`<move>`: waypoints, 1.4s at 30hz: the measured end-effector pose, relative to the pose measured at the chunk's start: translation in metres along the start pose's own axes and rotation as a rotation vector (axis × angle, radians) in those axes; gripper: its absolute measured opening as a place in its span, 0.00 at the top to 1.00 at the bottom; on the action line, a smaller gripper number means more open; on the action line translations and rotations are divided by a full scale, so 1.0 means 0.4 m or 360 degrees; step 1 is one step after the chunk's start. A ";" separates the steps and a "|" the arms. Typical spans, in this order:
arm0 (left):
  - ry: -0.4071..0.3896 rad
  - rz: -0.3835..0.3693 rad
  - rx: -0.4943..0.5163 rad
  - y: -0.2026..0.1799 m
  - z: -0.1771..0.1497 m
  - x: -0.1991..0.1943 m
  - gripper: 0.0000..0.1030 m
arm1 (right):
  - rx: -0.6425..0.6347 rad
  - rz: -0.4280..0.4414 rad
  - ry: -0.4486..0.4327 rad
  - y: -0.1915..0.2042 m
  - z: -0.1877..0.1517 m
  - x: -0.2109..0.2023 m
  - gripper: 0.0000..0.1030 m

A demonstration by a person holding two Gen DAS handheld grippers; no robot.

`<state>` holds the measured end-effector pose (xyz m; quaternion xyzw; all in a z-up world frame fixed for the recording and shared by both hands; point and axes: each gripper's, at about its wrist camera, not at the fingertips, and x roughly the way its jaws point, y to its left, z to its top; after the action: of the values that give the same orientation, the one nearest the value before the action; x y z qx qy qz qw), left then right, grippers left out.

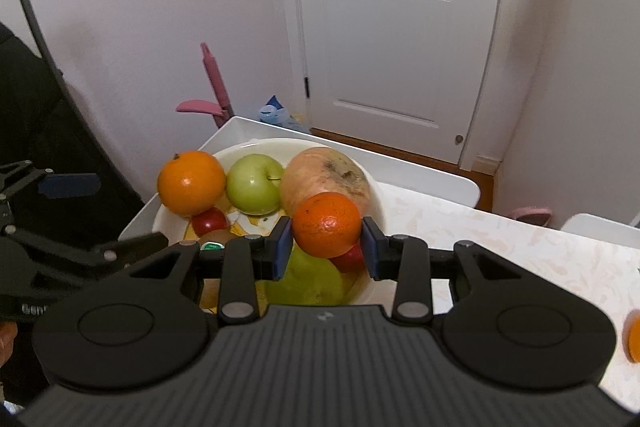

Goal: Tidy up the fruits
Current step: 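Lower the tangerine into the bowl and open the right tool, then move both tools back toward the remaining orange and tangerine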

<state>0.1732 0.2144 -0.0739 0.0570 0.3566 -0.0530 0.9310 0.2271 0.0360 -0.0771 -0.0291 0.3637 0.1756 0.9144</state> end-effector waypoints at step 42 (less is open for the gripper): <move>-0.0052 -0.0017 0.0080 -0.075 -0.014 -0.107 0.08 | 0.0194 -0.0114 -0.0108 -0.062 -0.038 -0.197 0.02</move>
<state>0.1335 0.1881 -0.0514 0.0775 0.3401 -0.0679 0.9347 0.1725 -0.0134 -0.0371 0.0196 0.3412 0.1210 0.9320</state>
